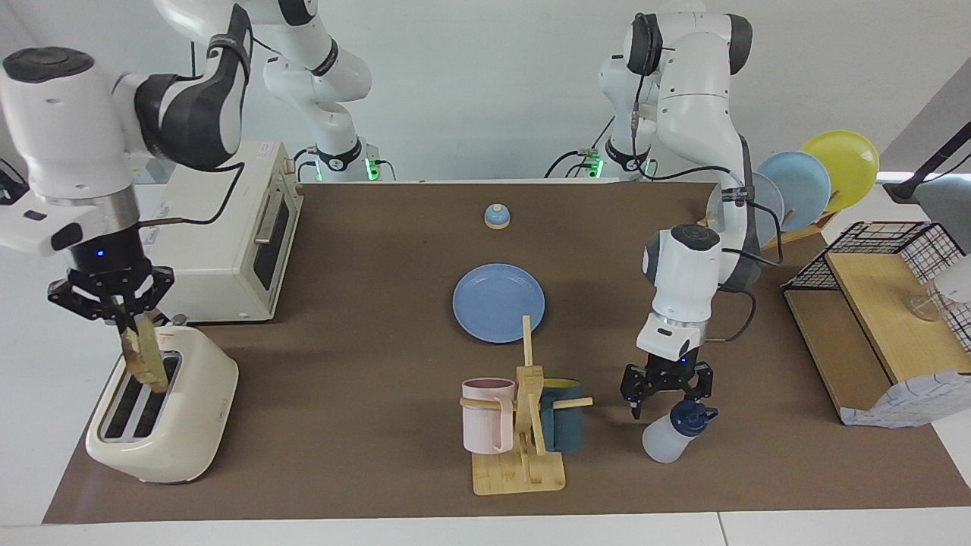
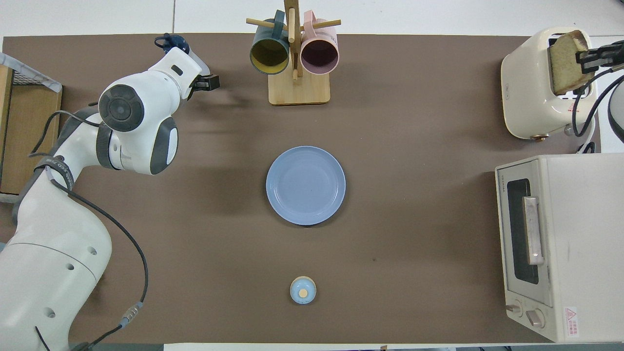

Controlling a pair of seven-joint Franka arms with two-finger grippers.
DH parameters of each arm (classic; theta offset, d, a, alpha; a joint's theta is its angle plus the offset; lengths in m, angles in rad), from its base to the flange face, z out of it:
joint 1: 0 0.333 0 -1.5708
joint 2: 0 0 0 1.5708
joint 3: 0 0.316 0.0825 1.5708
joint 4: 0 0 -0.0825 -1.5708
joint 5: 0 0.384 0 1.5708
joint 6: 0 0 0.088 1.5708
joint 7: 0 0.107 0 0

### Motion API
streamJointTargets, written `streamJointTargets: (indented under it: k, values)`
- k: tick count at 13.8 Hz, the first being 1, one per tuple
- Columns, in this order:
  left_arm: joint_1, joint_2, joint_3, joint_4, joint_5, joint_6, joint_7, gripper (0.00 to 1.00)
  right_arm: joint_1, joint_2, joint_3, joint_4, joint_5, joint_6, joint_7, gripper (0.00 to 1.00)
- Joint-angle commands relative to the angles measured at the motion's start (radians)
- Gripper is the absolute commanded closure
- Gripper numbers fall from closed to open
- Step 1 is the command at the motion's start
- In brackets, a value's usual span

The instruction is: Put bread on plate and add seasoning

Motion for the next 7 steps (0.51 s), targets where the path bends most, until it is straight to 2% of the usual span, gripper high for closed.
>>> streamJointTargets:
  k: [1,3,7]
  values:
    - [-0.008,0.037,0.017,0.053,0.017,-0.012,-0.026,0.00,0.093,-0.041,-0.001,0.015,-0.113,-0.057,0.002,1.00]
    - [0.000,0.050,0.017,0.082,0.017,-0.014,-0.027,0.00,0.136,-0.076,0.002,0.020,-0.063,-0.121,0.080,1.00]
    - [0.002,0.057,0.017,0.096,0.016,-0.011,-0.029,0.00,0.262,-0.139,0.010,0.009,0.206,-0.238,0.362,1.00]
